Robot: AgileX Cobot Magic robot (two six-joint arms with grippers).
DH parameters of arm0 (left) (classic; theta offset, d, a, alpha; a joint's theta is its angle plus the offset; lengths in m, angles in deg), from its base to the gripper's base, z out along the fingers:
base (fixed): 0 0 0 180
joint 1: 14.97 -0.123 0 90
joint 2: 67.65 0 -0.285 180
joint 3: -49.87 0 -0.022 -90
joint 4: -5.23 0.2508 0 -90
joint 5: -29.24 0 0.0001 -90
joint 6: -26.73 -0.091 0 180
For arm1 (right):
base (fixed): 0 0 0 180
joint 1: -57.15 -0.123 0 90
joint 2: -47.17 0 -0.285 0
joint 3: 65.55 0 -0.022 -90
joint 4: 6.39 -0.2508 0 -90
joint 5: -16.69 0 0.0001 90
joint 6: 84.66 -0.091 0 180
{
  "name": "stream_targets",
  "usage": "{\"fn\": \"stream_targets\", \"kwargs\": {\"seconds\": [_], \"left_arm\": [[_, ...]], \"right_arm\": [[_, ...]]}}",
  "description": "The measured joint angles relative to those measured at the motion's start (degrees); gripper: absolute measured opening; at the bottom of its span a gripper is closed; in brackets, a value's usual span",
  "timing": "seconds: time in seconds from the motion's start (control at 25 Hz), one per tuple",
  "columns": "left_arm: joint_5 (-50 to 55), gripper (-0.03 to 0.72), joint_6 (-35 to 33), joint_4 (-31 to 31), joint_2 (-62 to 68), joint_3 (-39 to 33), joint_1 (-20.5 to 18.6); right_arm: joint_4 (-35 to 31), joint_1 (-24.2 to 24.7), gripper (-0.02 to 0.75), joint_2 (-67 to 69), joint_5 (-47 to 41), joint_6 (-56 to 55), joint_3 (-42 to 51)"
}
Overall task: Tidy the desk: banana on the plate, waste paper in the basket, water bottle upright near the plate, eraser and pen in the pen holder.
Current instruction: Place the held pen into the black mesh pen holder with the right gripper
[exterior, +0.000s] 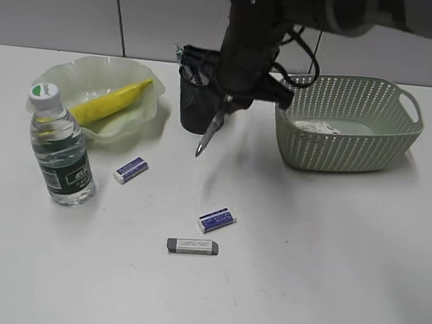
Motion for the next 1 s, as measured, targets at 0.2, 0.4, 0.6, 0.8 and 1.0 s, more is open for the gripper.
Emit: {"fn": "stream_targets", "kwargs": {"seconds": [0.2, 0.4, 0.6, 0.8, 1.0], "left_arm": [[0.0, 0.309, 0.0, 0.0, 0.0, 0.0, 0.0], [0.0, 0.309, 0.0, 0.0, 0.0, 0.0, 0.0], [0.0, 0.309, 0.0, 0.0, 0.0, 0.0, 0.0], [0.0, 0.308, 0.0, 0.0, 0.0, 0.0, 0.0], [0.0, 0.308, 0.0, 0.0, 0.0, 0.0, 0.0]], "right_arm": [[11.5, 0.0, 0.126, -2.6, 10.4, 7.6, -0.9], [25.3, 0.0, 0.126, -2.9, 23.7, 9.1, -0.9], [37.9, 0.0, 0.126, -2.1, 32.9, 9.5, -0.9], [44.1, 0.1, 0.126, 2.2, 35.6, 9.5, -0.9], [46.5, 0.6, 0.124, 5.8, 36.2, 9.3, -0.9]]}}
